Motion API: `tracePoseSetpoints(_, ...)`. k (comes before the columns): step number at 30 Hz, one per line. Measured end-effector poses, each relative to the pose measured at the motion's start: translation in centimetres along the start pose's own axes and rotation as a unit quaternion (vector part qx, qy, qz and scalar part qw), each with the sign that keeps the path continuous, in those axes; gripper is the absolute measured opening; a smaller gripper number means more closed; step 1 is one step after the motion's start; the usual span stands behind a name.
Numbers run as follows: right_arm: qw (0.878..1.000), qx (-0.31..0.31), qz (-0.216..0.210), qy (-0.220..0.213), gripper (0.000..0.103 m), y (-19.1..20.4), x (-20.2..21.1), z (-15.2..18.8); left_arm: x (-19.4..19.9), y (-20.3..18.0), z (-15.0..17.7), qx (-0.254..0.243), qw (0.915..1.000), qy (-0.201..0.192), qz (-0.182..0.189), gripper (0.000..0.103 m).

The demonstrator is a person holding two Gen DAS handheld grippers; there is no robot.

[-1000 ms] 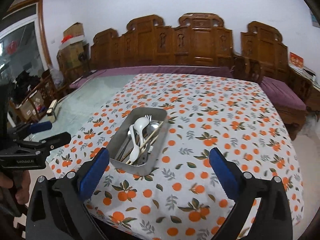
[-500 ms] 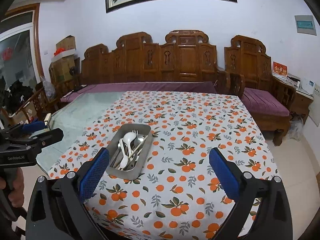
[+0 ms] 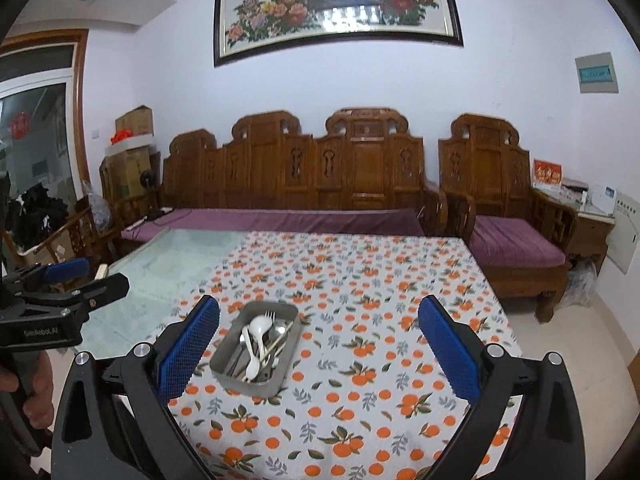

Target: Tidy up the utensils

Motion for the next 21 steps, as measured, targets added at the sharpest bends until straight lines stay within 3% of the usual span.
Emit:
tracePoseSetpoints(10,0.999,0.003,0.019,-0.042,0.1,-0.4,2.8,-3.5,3.2,-1.0,-3.4,0.004,0.9991,-0.042,0.002,0.095)
tracePoseSetpoints(21,0.998,0.0,0.016,-0.062,0.1,0.1,4.7,-4.3,4.7,-0.3,-3.7,0.002,0.9979,-0.064,-0.008,0.095)
Point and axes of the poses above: each gripper's, at about its wrist camera, not at the fingertips, and x roughly against the way its jaws point, y to its left, z to its underside, the point moved 10 cm from there along -x, roughly the way its jaws point, and after that the axes turned 3 degrees about x, right-handed, at the moved point
